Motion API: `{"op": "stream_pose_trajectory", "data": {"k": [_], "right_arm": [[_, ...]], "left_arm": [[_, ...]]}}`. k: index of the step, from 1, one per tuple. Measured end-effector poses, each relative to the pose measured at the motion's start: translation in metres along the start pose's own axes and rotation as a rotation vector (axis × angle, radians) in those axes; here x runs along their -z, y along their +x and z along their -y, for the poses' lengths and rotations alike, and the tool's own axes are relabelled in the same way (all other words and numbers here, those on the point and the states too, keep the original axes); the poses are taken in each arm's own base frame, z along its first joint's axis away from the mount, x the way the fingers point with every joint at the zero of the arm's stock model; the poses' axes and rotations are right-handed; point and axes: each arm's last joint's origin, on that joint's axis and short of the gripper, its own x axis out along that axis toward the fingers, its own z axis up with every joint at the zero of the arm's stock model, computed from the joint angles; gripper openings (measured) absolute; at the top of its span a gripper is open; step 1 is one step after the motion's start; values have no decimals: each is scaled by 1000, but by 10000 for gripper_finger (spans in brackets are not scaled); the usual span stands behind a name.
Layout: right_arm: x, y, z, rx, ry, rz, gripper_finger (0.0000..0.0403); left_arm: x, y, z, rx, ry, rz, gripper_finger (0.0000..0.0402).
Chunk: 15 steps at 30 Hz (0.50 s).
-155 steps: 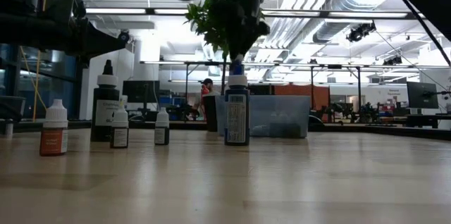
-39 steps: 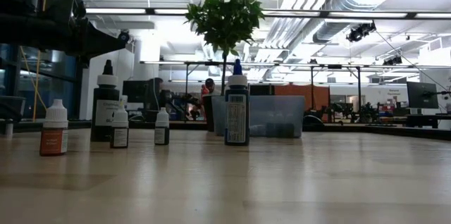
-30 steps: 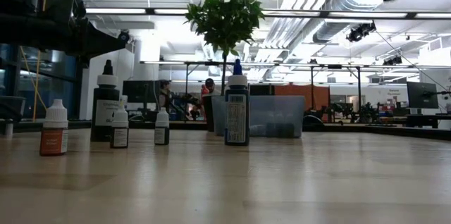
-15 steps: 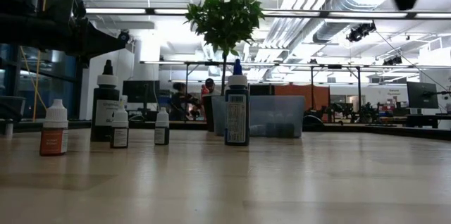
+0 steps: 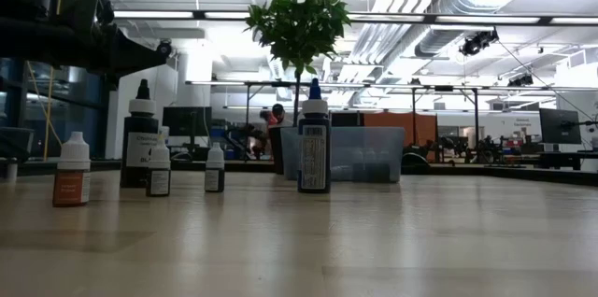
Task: Pick & Place food coloring
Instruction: Put the big pink food coloring bottle into the black bin
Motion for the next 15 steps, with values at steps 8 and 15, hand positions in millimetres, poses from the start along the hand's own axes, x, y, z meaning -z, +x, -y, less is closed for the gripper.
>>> {"op": "stream_pose_trajectory", "data": {"k": [8, 15], "right_arm": [[34, -2, -21, 135, -496, 97, 186], [40, 8, -23, 148, -546, 129, 186]], "left_arm": [[0, 0, 0, 0, 0, 1, 0], [0, 0, 0, 0, 0, 1, 0]]}}
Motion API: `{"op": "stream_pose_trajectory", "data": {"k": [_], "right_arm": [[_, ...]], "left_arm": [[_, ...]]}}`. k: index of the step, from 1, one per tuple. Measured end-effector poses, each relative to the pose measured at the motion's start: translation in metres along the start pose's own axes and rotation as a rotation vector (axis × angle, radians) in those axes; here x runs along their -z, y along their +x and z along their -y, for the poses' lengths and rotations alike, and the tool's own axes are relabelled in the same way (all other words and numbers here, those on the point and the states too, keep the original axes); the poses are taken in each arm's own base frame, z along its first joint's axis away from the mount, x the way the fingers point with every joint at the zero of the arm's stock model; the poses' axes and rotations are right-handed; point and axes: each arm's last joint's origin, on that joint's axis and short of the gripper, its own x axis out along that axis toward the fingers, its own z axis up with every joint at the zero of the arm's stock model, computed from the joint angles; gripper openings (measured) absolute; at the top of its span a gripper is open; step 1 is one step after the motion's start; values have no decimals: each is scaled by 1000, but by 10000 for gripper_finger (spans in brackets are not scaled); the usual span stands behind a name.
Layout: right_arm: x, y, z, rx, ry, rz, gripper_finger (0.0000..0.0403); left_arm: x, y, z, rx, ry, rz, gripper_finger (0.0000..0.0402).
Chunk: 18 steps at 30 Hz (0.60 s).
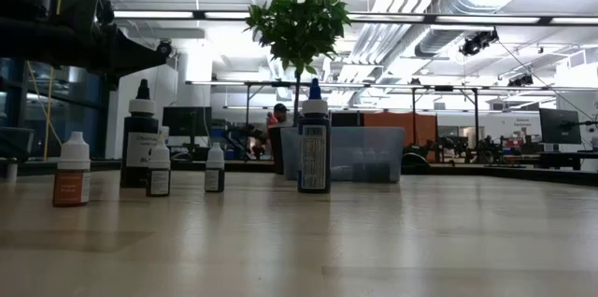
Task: Pick & Place food coloring
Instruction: Put the big pink food coloring bottle into the black bin
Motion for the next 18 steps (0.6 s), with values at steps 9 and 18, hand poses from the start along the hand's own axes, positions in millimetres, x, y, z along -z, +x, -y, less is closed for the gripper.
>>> {"op": "stream_pose_trajectory", "data": {"k": [9, 18], "right_arm": [[12, 44, -4, -18, 100, 87, 186], [11, 47, 0, 61, 117, 132, 186]], "left_arm": [[0, 0, 0, 0, 0, -1, 0], [0, 0, 0, 0, 0, 0, 0]]}}
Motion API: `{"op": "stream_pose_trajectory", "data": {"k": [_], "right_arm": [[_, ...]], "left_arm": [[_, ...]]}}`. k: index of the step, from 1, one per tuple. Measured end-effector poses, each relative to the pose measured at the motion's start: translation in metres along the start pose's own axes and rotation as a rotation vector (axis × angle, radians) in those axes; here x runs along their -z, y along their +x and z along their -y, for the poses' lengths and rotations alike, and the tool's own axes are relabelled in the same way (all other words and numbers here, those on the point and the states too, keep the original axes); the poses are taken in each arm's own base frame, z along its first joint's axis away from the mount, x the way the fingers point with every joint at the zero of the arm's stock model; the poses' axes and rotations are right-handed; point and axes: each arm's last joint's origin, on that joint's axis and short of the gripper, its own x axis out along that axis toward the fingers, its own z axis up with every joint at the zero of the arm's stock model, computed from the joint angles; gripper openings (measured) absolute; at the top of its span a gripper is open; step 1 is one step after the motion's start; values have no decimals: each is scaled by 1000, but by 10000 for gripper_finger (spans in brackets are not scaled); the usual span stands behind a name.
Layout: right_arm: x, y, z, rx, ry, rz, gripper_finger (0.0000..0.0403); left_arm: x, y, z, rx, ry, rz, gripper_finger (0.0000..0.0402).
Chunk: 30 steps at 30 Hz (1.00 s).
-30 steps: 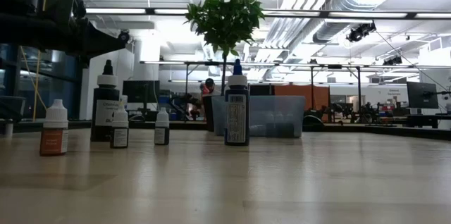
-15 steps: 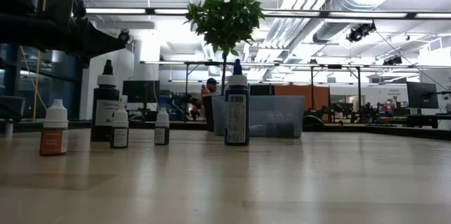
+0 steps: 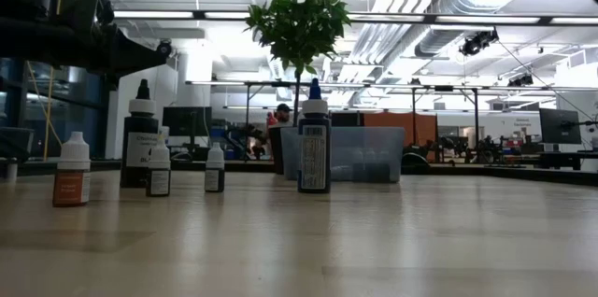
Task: Pick & Place food coloring
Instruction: Put the big pink food coloring bottle into the black bin
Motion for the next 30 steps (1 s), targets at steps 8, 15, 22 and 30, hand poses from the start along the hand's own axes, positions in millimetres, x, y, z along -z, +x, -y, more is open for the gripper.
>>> {"op": "stream_pose_trajectory", "data": {"k": [8, 15, 22, 30], "right_arm": [[-2, 2, 2, 0, 48, 2, 186], [4, 15, 2, -54, 84, -4, 186], [5, 17, 1, -54, 109, 3, 186], [4, 17, 4, -35, 110, 12, 186]], "left_arm": [[0, 0, 0, 0, 0, 0, 0], [0, 0, 0, 0, 0, 0, 0], [0, 0, 0, 0, 0, 0, 0], [0, 0, 0, 0, 0, 0, 0]]}}
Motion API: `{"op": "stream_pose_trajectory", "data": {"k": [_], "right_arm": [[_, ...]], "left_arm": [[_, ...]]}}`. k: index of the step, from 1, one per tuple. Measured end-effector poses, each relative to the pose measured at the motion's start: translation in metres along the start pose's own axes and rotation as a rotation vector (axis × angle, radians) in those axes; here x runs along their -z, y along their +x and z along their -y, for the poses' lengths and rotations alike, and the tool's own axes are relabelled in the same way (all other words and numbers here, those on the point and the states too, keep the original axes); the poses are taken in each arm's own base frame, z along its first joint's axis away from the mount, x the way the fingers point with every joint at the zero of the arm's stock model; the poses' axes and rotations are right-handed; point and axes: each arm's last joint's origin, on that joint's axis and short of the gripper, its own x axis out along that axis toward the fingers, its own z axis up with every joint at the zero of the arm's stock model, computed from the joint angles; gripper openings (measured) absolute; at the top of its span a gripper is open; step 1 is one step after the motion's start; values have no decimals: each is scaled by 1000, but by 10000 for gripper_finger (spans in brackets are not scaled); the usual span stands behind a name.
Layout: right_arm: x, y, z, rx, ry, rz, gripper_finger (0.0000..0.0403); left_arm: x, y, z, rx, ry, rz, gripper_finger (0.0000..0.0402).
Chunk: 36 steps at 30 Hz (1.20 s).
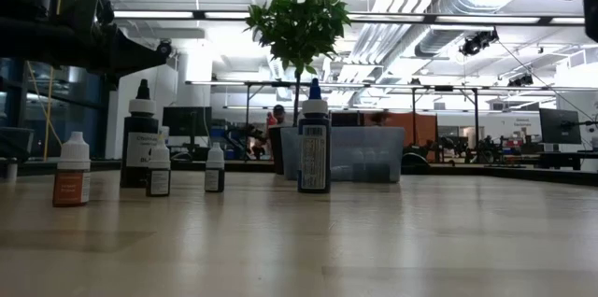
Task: Pick & Place food coloring
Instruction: Put the big pink food coloring bottle into the black bin
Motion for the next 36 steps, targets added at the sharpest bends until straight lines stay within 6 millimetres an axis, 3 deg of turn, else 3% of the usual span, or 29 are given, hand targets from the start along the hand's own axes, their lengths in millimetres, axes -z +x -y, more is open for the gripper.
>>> {"op": "stream_pose_trajectory", "data": {"k": [28, 36], "right_arm": [[-1, 7, 3, -28, -14, -49, 185], [-2, 7, 3, -20, -11, -42, 168]], "left_arm": [[0, 0, 0, 0, 0, 0, 0], [0, 0, 0, 0, 0, 0, 0]]}}
